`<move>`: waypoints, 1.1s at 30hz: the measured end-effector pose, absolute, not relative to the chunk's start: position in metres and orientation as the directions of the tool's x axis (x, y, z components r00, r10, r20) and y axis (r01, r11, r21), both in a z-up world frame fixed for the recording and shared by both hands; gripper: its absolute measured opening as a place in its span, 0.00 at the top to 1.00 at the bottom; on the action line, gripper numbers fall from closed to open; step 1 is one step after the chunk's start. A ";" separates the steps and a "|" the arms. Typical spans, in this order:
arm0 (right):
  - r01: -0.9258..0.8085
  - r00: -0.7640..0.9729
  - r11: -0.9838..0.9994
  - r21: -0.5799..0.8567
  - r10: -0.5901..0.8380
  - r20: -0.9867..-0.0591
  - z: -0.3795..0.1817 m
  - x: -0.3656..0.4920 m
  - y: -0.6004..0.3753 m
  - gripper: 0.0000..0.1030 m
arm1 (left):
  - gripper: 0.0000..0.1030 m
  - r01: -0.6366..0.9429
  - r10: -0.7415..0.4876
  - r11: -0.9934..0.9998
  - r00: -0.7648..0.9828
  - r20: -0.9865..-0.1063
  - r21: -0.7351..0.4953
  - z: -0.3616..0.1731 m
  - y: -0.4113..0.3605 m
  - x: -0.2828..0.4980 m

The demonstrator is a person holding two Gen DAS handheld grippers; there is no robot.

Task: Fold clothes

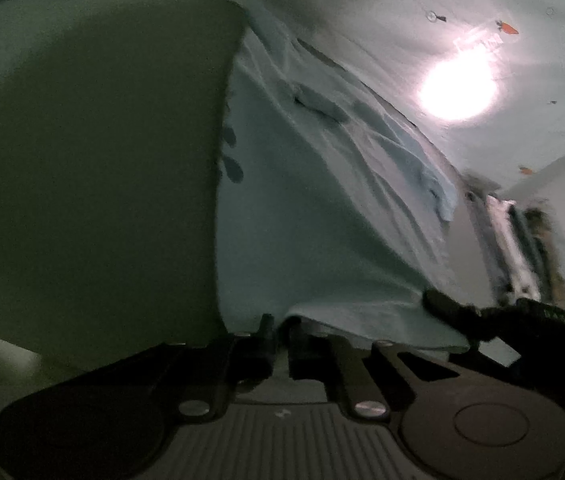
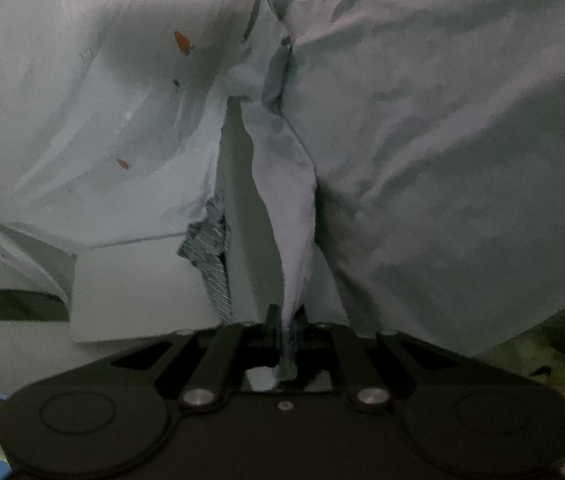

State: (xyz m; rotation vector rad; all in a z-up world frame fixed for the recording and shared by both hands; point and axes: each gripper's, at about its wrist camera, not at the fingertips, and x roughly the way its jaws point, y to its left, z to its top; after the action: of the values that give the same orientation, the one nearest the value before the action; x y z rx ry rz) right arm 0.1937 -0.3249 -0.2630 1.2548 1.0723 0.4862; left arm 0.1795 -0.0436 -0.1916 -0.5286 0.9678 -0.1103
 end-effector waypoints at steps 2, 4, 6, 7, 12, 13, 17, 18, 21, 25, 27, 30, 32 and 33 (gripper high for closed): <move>0.241 0.437 0.326 0.914 0.804 -0.402 -0.266 0.193 -0.321 0.95 | 0.95 -0.165 -0.264 0.886 0.589 -0.764 -0.433 -0.186 -0.040 0.171; 0.238 0.397 0.361 0.902 0.812 -0.429 -0.269 0.193 -0.313 0.95 | 0.95 -0.196 -0.220 0.894 0.591 -0.776 -0.402 -0.185 -0.035 0.164; 0.221 0.357 0.408 0.886 0.812 -0.463 -0.272 0.194 -0.304 0.95 | 0.96 -0.219 -0.189 0.902 0.577 -0.795 -0.373 -0.188 -0.032 0.158; 0.202 0.334 0.442 0.874 0.808 -0.486 -0.272 0.195 -0.298 0.95 | 0.96 -0.228 -0.170 0.908 0.567 -0.806 -0.352 -0.189 -0.032 0.156; 0.126 0.253 0.563 0.817 0.778 -0.575 -0.277 0.195 -0.276 0.95 | 0.96 -0.267 -0.118 0.921 0.505 -0.855 -0.284 -0.208 -0.028 0.153; 0.114 0.243 0.587 0.801 0.766 -0.595 -0.279 0.196 -0.273 0.95 | 0.96 -0.281 -0.113 0.920 0.481 -0.869 -0.275 -0.214 -0.026 0.153; 0.093 0.222 0.670 0.737 0.707 -0.671 -0.286 0.199 -0.272 0.95 | 0.97 -0.345 -0.059 0.916 0.388 -0.920 -0.204 -0.234 -0.016 0.154; 0.101 0.220 0.672 0.734 0.704 -0.675 -0.287 0.200 -0.274 0.95 | 0.97 -0.374 -0.063 0.902 0.383 -0.922 -0.217 -0.235 -0.010 0.153; 0.127 0.182 0.673 0.729 0.707 -0.684 -0.290 0.203 -0.281 0.94 | 0.96 -0.453 -0.081 0.845 0.417 -0.905 -0.284 -0.231 0.009 0.150; 0.128 0.142 0.694 0.708 0.694 -0.706 -0.279 0.205 -0.287 0.83 | 0.91 -0.464 -0.043 0.832 0.490 -0.870 -0.303 -0.211 0.020 0.153; 0.109 0.196 0.683 0.722 0.697 -0.690 -0.265 0.204 -0.299 0.73 | 0.83 -0.456 -0.034 0.834 0.520 -0.854 -0.310 -0.201 0.021 0.159; 0.093 0.310 0.682 0.725 0.672 -0.672 -0.245 0.209 -0.318 0.67 | 0.80 -0.442 -0.023 0.843 0.541 -0.841 -0.308 -0.194 0.019 0.176; 0.092 0.378 0.693 0.715 0.640 -0.669 -0.237 0.217 -0.330 0.67 | 0.77 -0.430 -0.022 0.851 0.545 -0.838 -0.302 -0.192 0.019 0.189; 0.091 0.400 0.704 0.704 0.622 -0.673 -0.235 0.224 -0.333 0.67 | 0.75 -0.421 -0.026 0.856 0.544 -0.839 -0.299 -0.191 0.018 0.196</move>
State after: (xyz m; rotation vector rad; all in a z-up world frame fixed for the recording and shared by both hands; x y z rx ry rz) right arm 0.2240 -0.3332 -0.2351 0.7462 1.1299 0.3785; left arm 0.1964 0.0175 -0.1914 -0.5089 0.9766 0.2468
